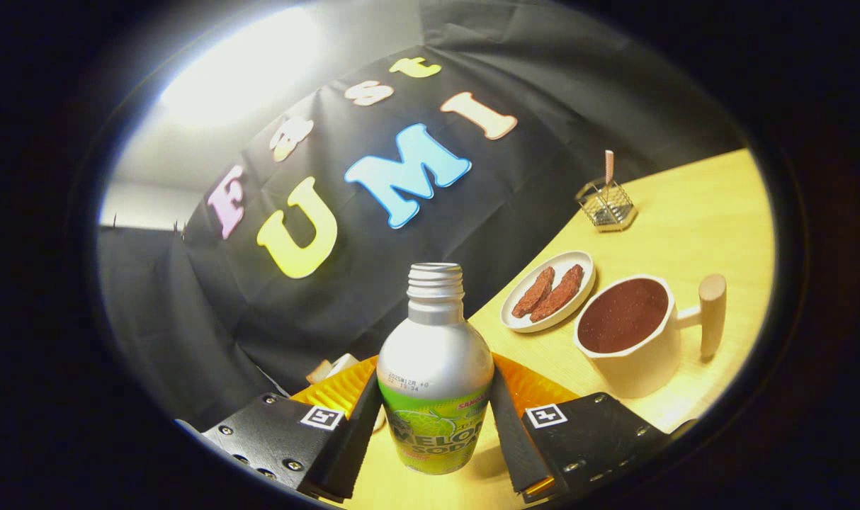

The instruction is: Take the bottle from table, then pour the juice into the cup, finally place the bottle on the coaster

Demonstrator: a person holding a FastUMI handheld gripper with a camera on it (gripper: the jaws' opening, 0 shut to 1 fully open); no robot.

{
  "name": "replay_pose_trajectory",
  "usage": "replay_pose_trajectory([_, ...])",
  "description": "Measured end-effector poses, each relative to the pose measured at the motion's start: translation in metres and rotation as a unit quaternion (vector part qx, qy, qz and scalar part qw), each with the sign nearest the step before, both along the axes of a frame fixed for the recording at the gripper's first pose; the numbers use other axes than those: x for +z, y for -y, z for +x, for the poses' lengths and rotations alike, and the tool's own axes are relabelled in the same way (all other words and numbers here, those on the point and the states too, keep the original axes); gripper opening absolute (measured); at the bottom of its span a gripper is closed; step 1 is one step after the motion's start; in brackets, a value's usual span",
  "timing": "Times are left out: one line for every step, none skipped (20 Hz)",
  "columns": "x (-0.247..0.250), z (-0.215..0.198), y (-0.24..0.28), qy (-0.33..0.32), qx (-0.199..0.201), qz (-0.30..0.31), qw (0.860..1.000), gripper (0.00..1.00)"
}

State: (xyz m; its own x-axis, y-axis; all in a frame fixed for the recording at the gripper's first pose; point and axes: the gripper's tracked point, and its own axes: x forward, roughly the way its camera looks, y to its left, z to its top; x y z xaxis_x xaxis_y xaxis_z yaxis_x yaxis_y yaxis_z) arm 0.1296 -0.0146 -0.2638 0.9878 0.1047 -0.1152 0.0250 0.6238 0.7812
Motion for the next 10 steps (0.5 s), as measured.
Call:
replay_pose_trajectory([-0.0015, 0.0005, 0.0033, -0.001, -0.004, 0.011, 1.000, 0.78])
replay_pose_trajectory([-0.0030, 0.0013, 0.0050, -0.002, -0.005, 0.020, 1.000, 0.78])
replay_pose_trajectory([-0.0060, 0.0006, 0.0048, -0.004, -0.006, 0.030, 1.000, 0.78])
replay_pose_trajectory([-0.0067, 0.0020, 0.0051, -0.003, -0.006, 0.044, 0.999, 0.78])
replay_pose_trajectory([-0.0066, 0.0019, 0.0042, -0.001, -0.006, 0.064, 0.998, 0.78])
replay_pose_trajectory([-0.0054, 0.0027, 0.0045, 0.002, -0.005, 0.088, 0.996, 0.78])
replay_pose_trajectory([-0.0031, 0.0041, 0.0040, 0.005, -0.004, 0.114, 0.994, 0.78])
replay_pose_trajectory([-0.0040, 0.0043, 0.0028, 0.004, -0.004, 0.135, 0.991, 0.78])
replay_pose_trajectory([-0.0038, 0.0041, 0.0027, 0.002, -0.007, 0.154, 0.988, 0.78])
replay_pose_trajectory([-0.0035, 0.0050, 0.0016, 0.002, -0.011, 0.169, 0.985, 0.78])
